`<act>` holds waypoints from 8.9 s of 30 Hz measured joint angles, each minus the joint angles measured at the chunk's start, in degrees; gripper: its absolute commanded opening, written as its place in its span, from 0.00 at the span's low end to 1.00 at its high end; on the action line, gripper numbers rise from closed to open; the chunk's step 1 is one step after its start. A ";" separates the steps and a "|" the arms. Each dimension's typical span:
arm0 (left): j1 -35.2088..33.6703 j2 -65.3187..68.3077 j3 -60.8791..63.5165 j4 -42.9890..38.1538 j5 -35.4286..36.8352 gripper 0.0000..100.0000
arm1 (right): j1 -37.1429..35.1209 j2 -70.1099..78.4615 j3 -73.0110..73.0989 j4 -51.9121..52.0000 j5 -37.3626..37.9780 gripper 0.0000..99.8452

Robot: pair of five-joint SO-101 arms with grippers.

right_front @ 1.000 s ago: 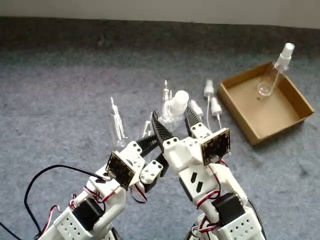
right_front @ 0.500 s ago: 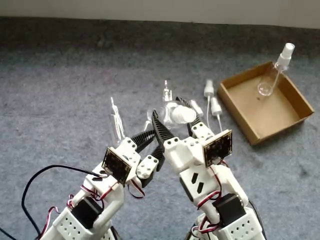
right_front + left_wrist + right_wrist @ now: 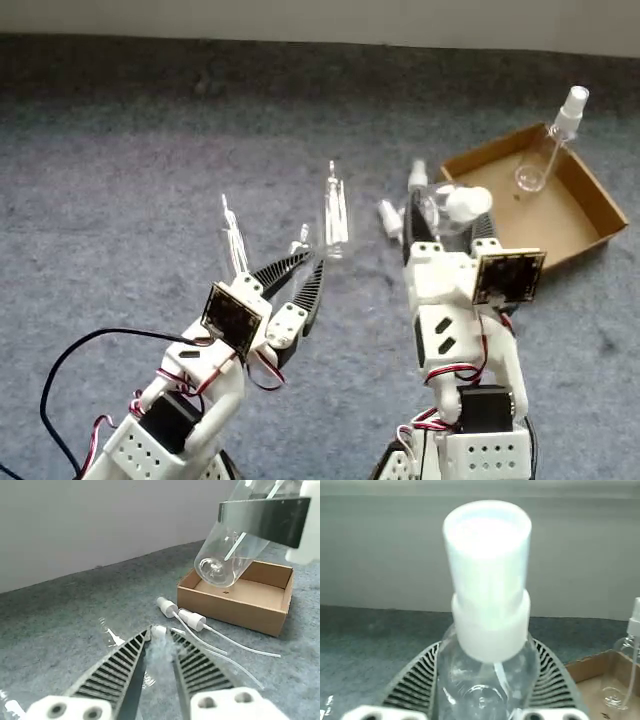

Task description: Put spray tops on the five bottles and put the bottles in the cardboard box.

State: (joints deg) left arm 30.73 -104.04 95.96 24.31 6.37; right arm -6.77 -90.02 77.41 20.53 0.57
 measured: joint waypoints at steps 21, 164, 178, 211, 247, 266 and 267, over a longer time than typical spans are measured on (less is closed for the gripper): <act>-0.09 0.00 0.00 8.62 0.00 0.01 | 16.00 29.19 -19.78 0.00 0.00 0.08; -0.62 0.00 -0.26 11.43 0.00 0.01 | 16.35 108.48 -56.70 -18.02 8.26 0.31; -0.62 0.00 -0.26 11.43 0.00 0.01 | 16.44 108.48 -56.70 -18.02 8.26 0.31; -0.62 0.00 -0.09 11.43 0.00 0.01 | 16.44 96.35 -56.70 -6.07 8.26 0.22; -24.35 -0.18 -15.30 32.62 0.00 0.01 | -11.25 66.99 -58.11 40.09 -1.14 0.22; -31.12 -0.18 -13.19 27.96 0.00 0.01 | -16.26 118.86 -102.68 43.87 -7.12 0.33; -31.12 -0.18 -13.19 27.96 0.00 0.01 | -16.26 120.88 -104.35 43.87 -7.12 0.33</act>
State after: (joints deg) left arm -0.40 -104.22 82.77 52.26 6.37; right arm -23.03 30.86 -26.95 64.40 -6.55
